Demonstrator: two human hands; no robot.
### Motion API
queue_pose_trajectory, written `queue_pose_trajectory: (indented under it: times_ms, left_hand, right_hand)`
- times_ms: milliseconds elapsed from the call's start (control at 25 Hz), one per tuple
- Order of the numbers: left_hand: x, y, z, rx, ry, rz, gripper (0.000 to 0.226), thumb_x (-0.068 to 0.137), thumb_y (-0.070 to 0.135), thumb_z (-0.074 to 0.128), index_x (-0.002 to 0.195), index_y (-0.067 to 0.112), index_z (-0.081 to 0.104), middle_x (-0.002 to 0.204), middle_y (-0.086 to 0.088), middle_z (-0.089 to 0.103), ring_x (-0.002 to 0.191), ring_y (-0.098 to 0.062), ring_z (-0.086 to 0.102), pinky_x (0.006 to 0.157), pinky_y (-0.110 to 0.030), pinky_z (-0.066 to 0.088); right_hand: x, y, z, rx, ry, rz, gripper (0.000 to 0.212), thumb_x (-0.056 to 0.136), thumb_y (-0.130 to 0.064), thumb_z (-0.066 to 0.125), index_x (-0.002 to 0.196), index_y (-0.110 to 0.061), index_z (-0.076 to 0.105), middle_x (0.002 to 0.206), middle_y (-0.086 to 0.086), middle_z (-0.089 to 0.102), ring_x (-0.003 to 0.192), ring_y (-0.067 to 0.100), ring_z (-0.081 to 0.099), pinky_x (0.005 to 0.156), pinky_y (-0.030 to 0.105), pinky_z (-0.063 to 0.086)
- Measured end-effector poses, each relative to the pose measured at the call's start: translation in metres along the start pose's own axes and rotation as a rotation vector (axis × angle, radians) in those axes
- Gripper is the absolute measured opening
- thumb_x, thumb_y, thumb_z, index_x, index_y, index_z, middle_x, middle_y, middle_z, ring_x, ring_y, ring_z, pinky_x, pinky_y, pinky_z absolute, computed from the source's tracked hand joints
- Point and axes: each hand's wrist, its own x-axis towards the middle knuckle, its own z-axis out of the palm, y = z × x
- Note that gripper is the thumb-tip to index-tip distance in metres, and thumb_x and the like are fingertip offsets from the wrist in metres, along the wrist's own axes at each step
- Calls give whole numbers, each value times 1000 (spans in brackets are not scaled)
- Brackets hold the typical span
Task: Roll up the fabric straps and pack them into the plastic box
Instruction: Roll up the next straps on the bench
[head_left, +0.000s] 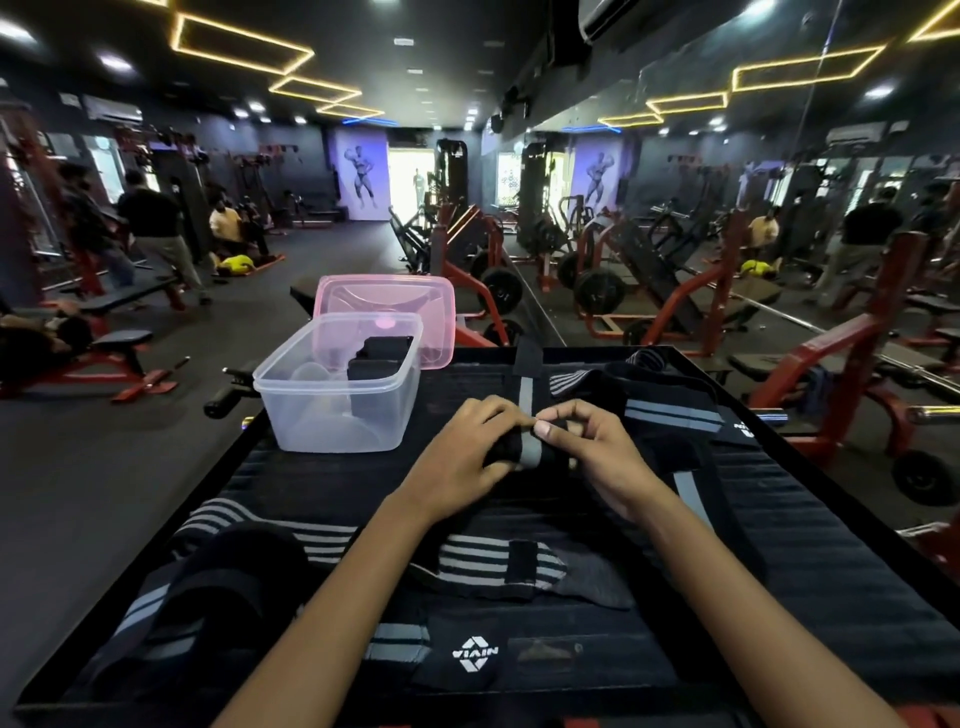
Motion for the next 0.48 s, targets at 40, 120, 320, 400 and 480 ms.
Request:
queue_pose_trajectory:
  times_ms: [40, 120, 320, 400, 480]
  left_hand:
    - [3, -1, -1, -19, 23, -5, 43, 74, 10, 67, 116, 18, 61, 114, 5, 60, 104, -15, 51, 96, -24, 38]
    - [11, -3, -6, -187, 62, -83, 33, 73, 6, 70, 105, 16, 67, 103, 6, 68, 97, -13, 59, 91, -23, 43]
    - [29, -3, -3, -613, 133, -288, 44, 74, 6, 78, 112, 20, 60, 109, 3, 66, 104, -10, 64, 89, -27, 51]
    - [28, -3, 2, -766, 140, -284, 63, 74, 6, 78, 127, 27, 51, 118, -1, 61, 113, -12, 60, 93, -28, 51]
    - [24, -6, 4, -717, 110, -230, 72, 73, 6, 79, 133, 33, 48, 125, 0, 52, 121, -7, 52, 94, -25, 50]
  right_hand:
    - [-2, 0, -1, -22, -1, -13, 53, 61, -41, 85, 96, -6, 67, 88, 19, 61, 82, 31, 52, 74, 43, 44]
    - [-4, -5, -4, -147, -31, -98, 44, 63, -33, 86, 97, -13, 68, 101, 13, 66, 95, 30, 61, 91, 41, 46]
    - [12, -20, -15, -361, -69, -327, 28, 76, -6, 78, 101, -14, 68, 104, 2, 69, 103, 16, 64, 96, 35, 48]
    - [19, -19, -17, -324, -39, -317, 26, 78, -6, 77, 99, -12, 63, 102, -2, 66, 100, 16, 64, 92, 33, 49]
    - [24, -15, -16, -267, -30, -293, 25, 79, -9, 76, 93, -11, 56, 94, -4, 61, 91, 15, 61, 86, 33, 49]
